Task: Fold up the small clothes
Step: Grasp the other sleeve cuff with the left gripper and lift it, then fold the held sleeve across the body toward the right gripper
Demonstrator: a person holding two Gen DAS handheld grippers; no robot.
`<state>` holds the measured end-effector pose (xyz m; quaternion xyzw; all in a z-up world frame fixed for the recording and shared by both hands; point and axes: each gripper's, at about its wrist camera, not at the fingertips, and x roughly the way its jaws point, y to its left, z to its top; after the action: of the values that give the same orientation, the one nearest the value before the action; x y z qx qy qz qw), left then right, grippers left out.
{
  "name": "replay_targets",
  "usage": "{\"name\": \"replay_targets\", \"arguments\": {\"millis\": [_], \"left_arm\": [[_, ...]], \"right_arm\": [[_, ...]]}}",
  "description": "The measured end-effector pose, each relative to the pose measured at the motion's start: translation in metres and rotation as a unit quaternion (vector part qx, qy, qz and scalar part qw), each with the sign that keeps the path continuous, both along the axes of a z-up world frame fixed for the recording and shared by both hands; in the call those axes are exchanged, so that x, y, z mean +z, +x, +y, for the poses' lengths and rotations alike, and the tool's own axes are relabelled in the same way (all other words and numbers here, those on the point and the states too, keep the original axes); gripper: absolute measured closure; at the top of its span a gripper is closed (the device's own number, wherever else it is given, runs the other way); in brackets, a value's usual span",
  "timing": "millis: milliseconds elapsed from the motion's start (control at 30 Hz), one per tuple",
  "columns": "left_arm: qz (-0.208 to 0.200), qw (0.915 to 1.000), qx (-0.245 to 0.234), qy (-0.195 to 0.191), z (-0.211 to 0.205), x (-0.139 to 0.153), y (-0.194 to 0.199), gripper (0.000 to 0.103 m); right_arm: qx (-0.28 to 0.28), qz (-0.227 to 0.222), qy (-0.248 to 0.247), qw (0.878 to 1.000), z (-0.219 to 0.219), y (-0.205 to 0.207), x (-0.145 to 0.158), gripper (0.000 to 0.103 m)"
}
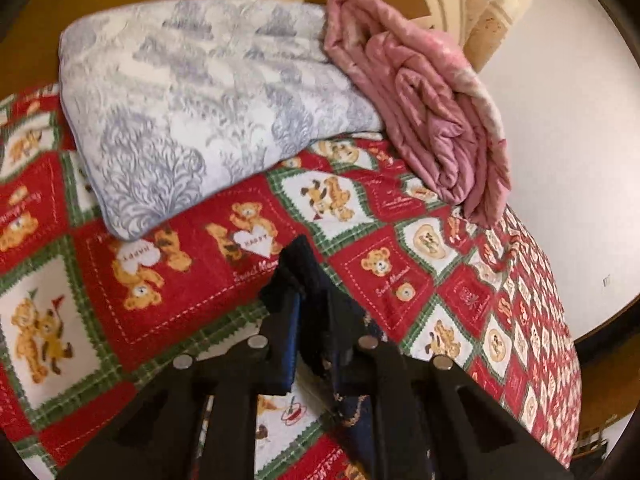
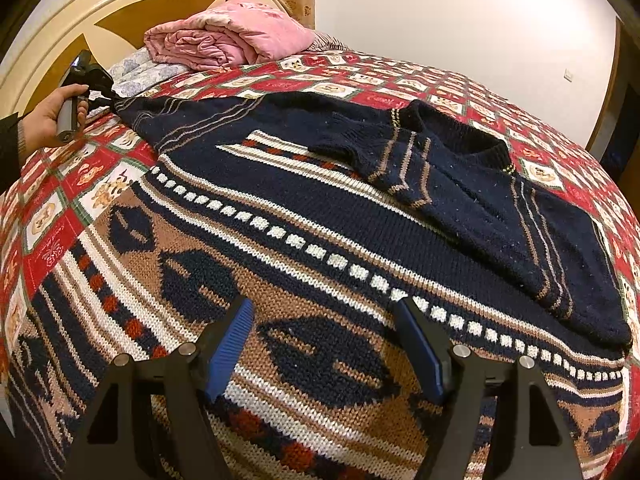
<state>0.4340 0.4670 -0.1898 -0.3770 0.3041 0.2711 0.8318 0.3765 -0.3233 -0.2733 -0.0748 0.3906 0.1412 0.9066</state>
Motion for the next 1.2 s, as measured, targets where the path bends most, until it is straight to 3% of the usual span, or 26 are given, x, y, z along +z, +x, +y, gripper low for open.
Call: {"name": "replay_targets", "arguments": {"millis": [167, 367, 600, 833, 933, 1100, 1200], "left_arm": [[-0.030, 0.9993, -0.005, 0.020, -0.011, 0.020, -0.012, 0.090], [-0.070, 0.9934, -0.063, 0.066, -0.059, 0.067, -0.017, 0.091], [-0.127, 0.9801, -0.143, 0.054, -0.141, 0.115, -0.022, 0.092], [-0.172, 0.9588, -0.226, 0.012, -0.244, 0.142, -0.021, 0.092], [-0.180, 0.9452, -0.273, -0.007, -0.301, 0.145, -0.010, 0.092], [-0.178, 0.9267, -0.330, -0.022, -0.387, 0.133, 0.012, 0.095], [-0.171, 0.9107, -0.376, -0.022, -0.443, 0.120, 0.024, 0.098]], "right_arm": [[0.000, 0.001, 0.001, 1.000, 0.000, 0.000, 0.000, 0.029], [-0.001, 0.001, 0.004, 1.000, -0.001, 0.000, 0.001, 0.029], [-0.007, -0.015, 0.008, 1.000, -0.005, -0.005, 0.005, 0.028], [-0.019, -0.041, 0.057, 0.997, -0.032, -0.029, 0.024, 0.028], [-0.021, -0.041, 0.062, 0.997, -0.046, -0.045, 0.026, 0.028], [-0.043, -0.045, 0.093, 0.994, -0.080, -0.067, 0.026, 0.028], [-0.054, -0.035, 0.105, 0.992, -0.095, -0.075, 0.017, 0.028]]}}
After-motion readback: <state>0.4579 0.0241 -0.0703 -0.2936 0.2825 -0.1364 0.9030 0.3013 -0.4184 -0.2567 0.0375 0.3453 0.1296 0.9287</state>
